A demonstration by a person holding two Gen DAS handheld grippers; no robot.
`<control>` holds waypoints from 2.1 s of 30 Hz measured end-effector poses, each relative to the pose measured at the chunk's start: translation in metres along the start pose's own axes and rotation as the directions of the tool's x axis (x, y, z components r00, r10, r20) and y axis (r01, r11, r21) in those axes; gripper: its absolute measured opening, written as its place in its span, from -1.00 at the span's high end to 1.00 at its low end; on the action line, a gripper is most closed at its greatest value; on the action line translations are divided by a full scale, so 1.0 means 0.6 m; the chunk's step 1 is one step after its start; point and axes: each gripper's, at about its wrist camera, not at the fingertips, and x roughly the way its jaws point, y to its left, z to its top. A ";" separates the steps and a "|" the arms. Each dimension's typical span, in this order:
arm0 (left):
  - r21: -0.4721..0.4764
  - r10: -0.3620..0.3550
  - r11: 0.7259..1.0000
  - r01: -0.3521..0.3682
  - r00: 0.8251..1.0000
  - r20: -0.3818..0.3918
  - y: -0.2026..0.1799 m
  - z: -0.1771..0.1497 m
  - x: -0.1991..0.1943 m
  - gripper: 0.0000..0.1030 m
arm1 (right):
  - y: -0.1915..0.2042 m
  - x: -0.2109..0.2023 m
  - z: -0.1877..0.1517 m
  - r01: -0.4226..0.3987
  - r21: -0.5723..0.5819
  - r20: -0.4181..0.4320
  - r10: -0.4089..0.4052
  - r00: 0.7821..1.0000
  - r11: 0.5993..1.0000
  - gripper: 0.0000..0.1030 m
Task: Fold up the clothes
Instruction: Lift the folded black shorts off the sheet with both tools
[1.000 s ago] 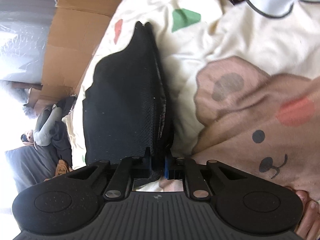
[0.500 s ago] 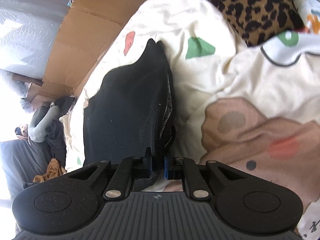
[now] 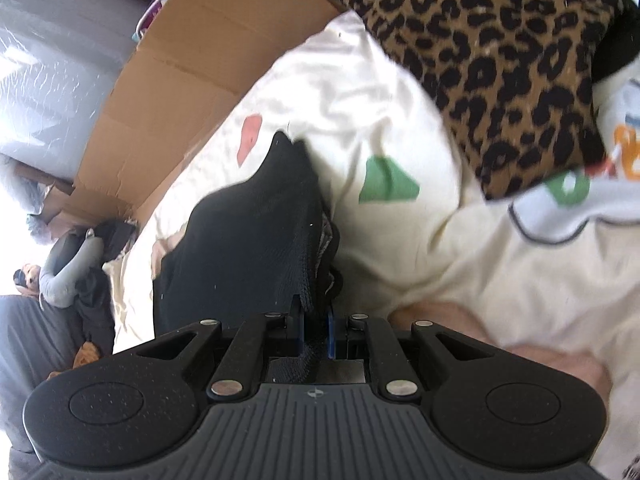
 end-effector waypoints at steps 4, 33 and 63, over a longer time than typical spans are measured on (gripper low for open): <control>0.024 -0.024 0.999 0.024 1.000 -0.018 -0.036 0.016 0.032 0.91 | -0.002 -0.003 0.021 0.014 -0.009 0.027 -0.014 1.000 1.000 0.82; 0.013 -0.156 0.988 0.156 0.987 -0.041 -0.163 0.048 0.119 0.93 | -0.006 0.022 0.157 0.065 -0.104 0.174 -0.046 0.984 0.992 0.82; 0.187 -0.160 0.967 0.173 0.984 -0.084 -0.164 0.028 0.073 0.82 | -0.038 0.030 0.100 0.122 -0.008 0.154 -0.119 0.981 0.993 0.24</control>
